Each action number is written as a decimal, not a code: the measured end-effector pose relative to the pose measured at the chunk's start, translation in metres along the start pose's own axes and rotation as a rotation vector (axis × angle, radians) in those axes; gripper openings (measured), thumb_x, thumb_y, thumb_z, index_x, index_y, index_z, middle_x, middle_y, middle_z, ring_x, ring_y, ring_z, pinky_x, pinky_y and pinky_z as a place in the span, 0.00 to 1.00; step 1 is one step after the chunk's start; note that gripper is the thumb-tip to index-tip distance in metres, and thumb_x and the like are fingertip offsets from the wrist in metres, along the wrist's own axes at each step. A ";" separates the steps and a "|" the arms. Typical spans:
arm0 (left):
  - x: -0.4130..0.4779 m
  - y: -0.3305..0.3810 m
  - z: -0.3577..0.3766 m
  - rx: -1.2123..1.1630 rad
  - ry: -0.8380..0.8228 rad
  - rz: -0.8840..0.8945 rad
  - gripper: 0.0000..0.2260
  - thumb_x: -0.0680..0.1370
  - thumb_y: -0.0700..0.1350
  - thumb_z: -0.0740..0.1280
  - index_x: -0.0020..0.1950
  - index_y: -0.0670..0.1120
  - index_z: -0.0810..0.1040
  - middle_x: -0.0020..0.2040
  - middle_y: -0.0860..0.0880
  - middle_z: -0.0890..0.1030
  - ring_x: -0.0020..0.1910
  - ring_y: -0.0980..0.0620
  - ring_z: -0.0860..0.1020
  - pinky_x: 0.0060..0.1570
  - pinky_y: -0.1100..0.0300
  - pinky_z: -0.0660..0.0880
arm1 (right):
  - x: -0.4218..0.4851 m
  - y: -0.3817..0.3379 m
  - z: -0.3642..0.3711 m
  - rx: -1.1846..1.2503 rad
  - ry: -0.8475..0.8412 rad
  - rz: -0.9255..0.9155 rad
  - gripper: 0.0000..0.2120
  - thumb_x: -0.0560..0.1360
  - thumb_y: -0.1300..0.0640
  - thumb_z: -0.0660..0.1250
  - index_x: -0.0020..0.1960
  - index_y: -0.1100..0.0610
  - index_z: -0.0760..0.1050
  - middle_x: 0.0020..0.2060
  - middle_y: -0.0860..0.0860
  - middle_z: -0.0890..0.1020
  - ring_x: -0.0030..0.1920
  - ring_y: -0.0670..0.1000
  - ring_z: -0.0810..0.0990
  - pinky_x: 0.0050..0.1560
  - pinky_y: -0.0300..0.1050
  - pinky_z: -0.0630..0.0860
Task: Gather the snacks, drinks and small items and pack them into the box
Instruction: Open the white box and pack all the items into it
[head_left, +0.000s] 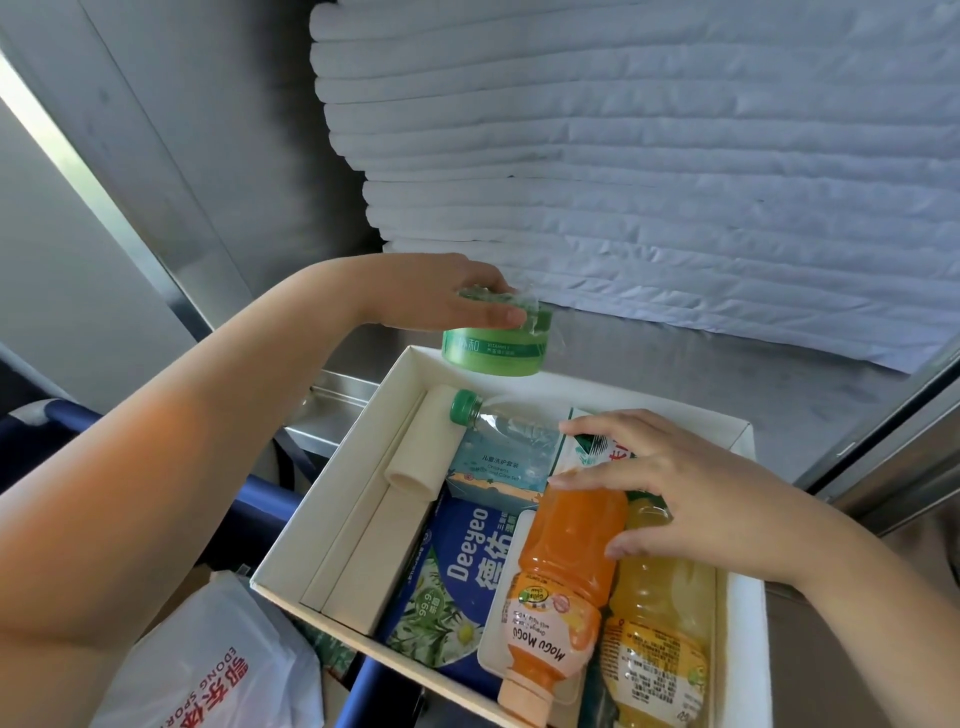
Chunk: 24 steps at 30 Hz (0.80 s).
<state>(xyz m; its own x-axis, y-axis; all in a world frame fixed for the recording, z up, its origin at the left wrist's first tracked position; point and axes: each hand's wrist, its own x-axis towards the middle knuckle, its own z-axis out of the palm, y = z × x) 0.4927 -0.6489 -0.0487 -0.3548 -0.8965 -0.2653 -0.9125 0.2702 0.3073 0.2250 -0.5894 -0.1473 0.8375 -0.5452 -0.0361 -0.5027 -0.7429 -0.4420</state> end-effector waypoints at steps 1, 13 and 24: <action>-0.001 0.000 0.000 0.005 0.009 -0.009 0.29 0.71 0.68 0.56 0.64 0.52 0.73 0.57 0.54 0.78 0.54 0.54 0.76 0.58 0.58 0.71 | 0.000 0.000 0.000 0.001 0.001 0.001 0.26 0.68 0.37 0.68 0.62 0.24 0.62 0.67 0.23 0.47 0.67 0.27 0.45 0.59 0.31 0.57; -0.021 0.010 0.028 0.193 0.206 -0.227 0.43 0.60 0.78 0.60 0.71 0.60 0.58 0.61 0.51 0.63 0.51 0.48 0.71 0.46 0.55 0.72 | 0.000 -0.001 -0.002 0.001 -0.009 0.030 0.27 0.63 0.31 0.61 0.62 0.22 0.60 0.67 0.24 0.49 0.68 0.30 0.48 0.64 0.39 0.63; -0.003 0.018 0.017 0.229 0.206 -0.232 0.40 0.64 0.76 0.60 0.67 0.52 0.68 0.58 0.51 0.72 0.48 0.51 0.72 0.41 0.57 0.69 | 0.000 0.000 -0.003 0.028 -0.007 0.017 0.26 0.64 0.34 0.64 0.61 0.23 0.63 0.68 0.24 0.51 0.68 0.29 0.48 0.63 0.35 0.63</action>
<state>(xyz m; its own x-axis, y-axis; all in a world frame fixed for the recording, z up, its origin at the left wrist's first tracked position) 0.4740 -0.6349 -0.0579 -0.1065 -0.9885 -0.1073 -0.9938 0.1024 0.0425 0.2250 -0.5905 -0.1444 0.8302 -0.5552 -0.0502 -0.5112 -0.7223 -0.4658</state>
